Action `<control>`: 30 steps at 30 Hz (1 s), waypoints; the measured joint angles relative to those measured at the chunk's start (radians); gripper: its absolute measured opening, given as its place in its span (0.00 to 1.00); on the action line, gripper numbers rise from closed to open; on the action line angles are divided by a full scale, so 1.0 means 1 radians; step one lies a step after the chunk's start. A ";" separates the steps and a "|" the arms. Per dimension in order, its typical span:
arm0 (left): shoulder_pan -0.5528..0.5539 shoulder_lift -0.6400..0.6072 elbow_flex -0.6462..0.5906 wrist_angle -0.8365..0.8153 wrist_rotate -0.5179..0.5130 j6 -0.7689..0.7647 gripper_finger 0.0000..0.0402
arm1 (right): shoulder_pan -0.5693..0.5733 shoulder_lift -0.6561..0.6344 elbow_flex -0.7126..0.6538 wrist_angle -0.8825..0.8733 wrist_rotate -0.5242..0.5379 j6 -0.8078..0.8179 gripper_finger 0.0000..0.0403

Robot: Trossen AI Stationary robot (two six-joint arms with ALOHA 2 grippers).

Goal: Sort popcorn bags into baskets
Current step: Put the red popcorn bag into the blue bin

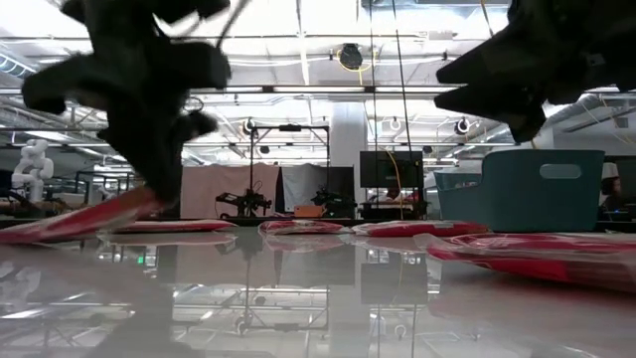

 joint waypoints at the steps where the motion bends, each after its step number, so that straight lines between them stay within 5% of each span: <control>1: -0.031 -0.007 0.007 0.005 -0.033 0.018 0.01 | -0.004 0.000 0.001 -0.008 0.019 0.022 0.41; 6: -0.171 -0.022 0.035 0.153 -0.122 0.194 0.00 | -0.039 0.000 0.111 -0.241 0.021 0.082 0.39; 11: -0.259 -0.021 0.034 0.251 -0.152 0.347 0.00 | -0.129 0.038 0.268 -0.394 -0.120 0.143 0.37; 21: -0.408 -0.015 0.034 0.310 -0.267 0.652 0.00 | -0.302 0.257 0.421 -0.260 -0.396 0.098 0.37; 30: -0.451 -0.015 0.034 0.424 -0.272 0.753 0.00 | -0.350 0.491 0.690 -0.259 -0.671 -0.266 0.45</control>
